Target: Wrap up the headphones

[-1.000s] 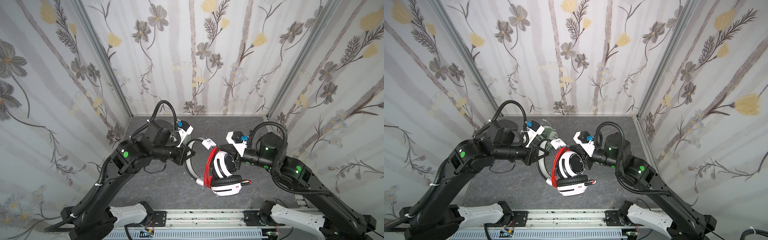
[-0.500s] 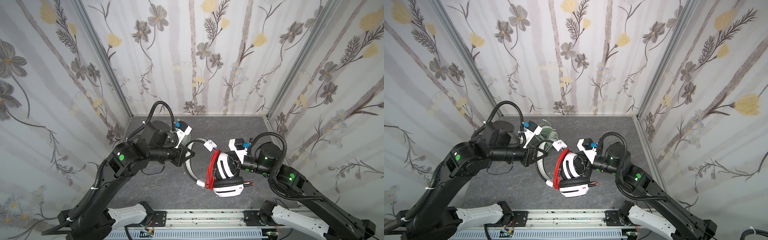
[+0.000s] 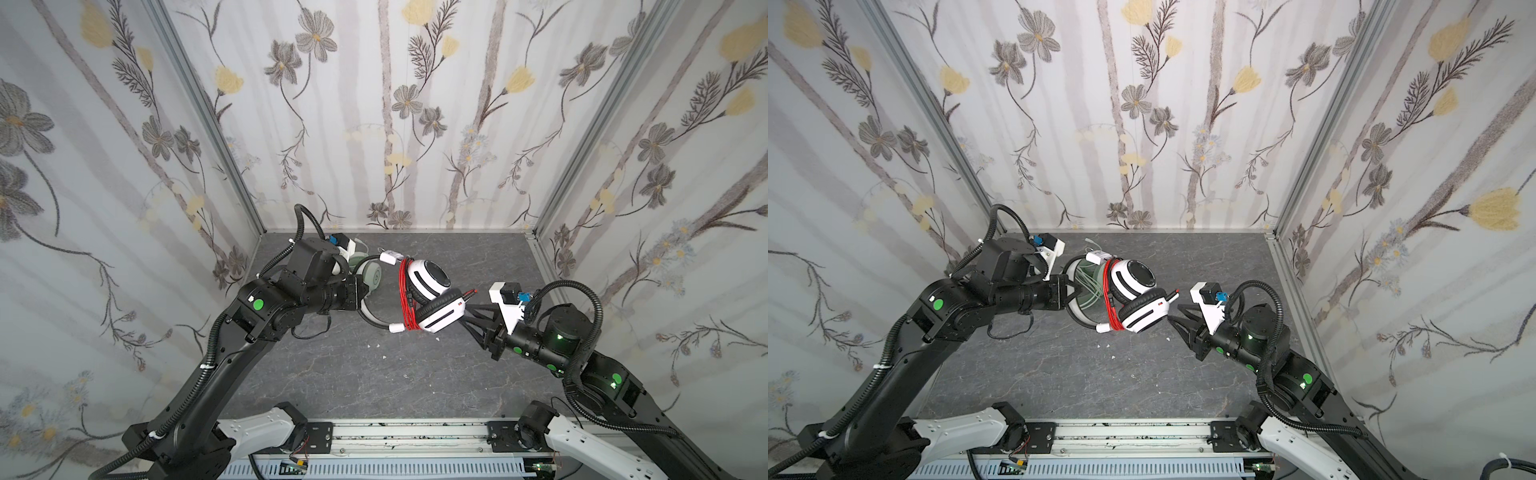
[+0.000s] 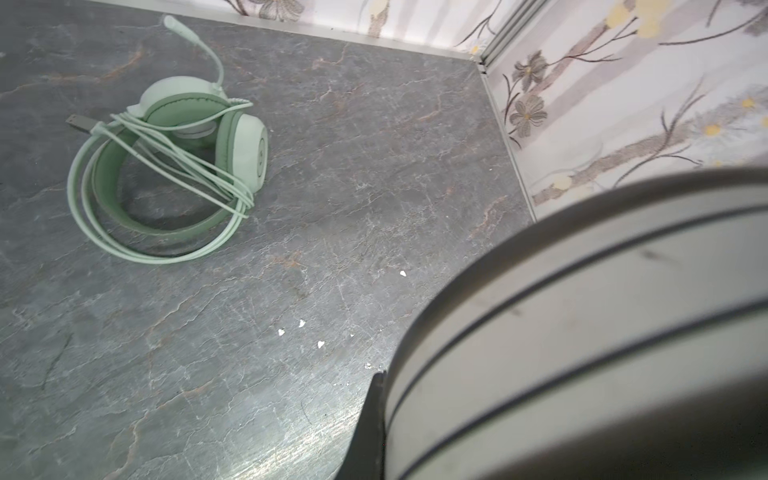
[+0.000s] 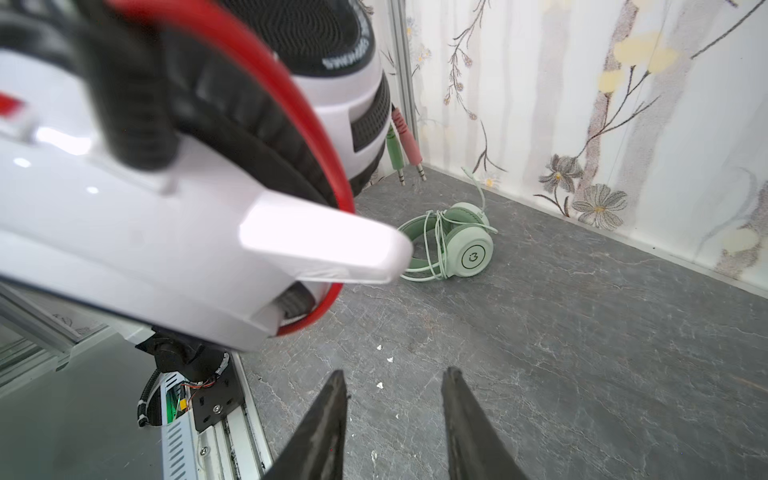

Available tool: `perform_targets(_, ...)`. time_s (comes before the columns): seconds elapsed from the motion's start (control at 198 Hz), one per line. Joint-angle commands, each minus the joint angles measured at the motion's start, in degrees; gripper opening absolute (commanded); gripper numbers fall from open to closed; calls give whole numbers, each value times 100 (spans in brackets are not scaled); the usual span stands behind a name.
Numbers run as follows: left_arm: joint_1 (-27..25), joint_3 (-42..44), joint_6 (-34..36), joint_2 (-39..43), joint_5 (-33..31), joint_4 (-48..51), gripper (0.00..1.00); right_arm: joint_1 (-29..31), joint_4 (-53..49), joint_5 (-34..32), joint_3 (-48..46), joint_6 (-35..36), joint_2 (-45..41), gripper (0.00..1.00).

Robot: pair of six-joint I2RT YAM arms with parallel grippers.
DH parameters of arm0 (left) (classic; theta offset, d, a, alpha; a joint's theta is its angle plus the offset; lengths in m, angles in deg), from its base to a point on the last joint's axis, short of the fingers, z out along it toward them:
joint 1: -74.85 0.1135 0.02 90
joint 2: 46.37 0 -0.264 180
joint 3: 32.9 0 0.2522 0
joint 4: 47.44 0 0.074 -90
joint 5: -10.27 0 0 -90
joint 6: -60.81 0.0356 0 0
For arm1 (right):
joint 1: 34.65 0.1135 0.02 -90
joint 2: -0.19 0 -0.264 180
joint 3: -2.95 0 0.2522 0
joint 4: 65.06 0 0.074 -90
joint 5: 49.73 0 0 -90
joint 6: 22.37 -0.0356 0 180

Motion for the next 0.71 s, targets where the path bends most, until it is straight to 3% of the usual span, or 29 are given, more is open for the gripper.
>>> perform_targets(0.0,15,43,-372,-113,-357,103,0,-19,-138,-381,298,-156,-101,37)
perform_targets(0.172,9,118,-858,-295,-703,285,0,-6,49,304,729,-510,226,36)
perform_targets(0.404,-65,177,-1701,-434,-1398,529,0,217,695,940,1015,-1919,898,32)
perform_targets(0.525,-130,223,-1956,-486,-1529,554,0,543,957,969,1024,-2492,1295,30)
perform_targets(0.59,-181,217,-2033,-489,-1592,574,0,614,1092,891,1002,-2870,1519,35)
perform_targets(0.701,-267,158,-2116,-677,-1679,641,0,772,1497,732,884,-3290,1833,35)
